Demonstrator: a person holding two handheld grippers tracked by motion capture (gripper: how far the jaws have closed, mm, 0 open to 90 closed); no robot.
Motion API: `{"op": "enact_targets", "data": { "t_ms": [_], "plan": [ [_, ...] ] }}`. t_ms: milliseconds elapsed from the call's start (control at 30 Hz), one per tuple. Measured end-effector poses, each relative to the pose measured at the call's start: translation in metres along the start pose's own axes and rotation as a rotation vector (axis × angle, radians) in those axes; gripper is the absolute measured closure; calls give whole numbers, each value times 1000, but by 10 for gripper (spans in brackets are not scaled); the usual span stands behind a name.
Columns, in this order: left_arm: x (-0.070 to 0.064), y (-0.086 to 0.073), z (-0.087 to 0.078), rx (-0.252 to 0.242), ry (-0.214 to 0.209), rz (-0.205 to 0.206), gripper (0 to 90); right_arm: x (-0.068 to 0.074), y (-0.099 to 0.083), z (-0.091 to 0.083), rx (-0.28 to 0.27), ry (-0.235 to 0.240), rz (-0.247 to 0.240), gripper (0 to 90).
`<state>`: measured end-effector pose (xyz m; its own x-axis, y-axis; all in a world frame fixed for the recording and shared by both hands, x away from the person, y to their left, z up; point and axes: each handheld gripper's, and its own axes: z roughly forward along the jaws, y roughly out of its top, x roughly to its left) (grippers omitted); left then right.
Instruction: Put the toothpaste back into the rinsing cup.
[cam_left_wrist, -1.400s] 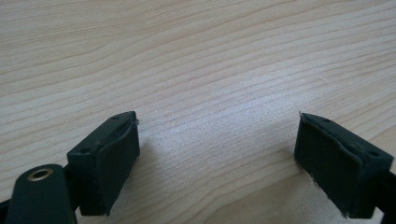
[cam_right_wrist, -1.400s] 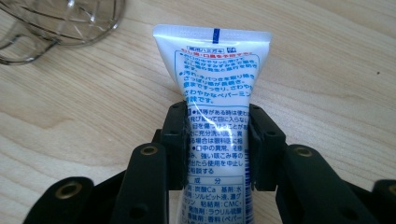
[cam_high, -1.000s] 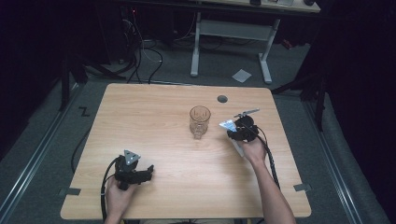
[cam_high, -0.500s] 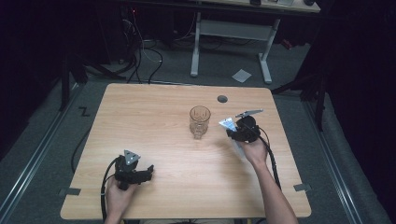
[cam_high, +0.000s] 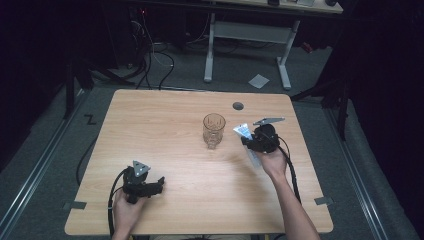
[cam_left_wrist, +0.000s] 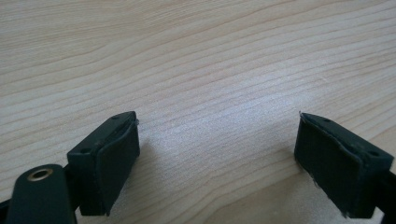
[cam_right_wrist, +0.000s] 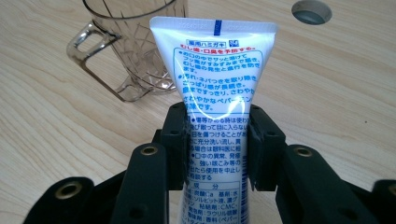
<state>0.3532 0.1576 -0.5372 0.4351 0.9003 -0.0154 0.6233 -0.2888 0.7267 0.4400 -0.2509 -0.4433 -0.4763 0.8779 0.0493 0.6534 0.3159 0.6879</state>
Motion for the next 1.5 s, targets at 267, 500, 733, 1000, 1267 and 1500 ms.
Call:
{"op": "enact_targets", "data": {
  "t_ms": [267,500,733,1000,1267,1500],
  "plan": [
    [0,0,0,1,0,1,143,3,3,-9,-37,14,-6,649],
    [0,0,0,1,0,1,143,8,6,-14,-60,19,-19,649],
    [0,0,0,0,0,0,143,14,12,-19,-82,27,-40,650],
    [0,0,0,0,0,0,143,20,19,-20,-103,40,-55,651],
    [0,0,0,1,0,1,143,25,29,-19,-119,64,-59,654],
    [0,0,0,1,0,1,143,31,40,-18,-137,74,-69,655]
  ]
}}
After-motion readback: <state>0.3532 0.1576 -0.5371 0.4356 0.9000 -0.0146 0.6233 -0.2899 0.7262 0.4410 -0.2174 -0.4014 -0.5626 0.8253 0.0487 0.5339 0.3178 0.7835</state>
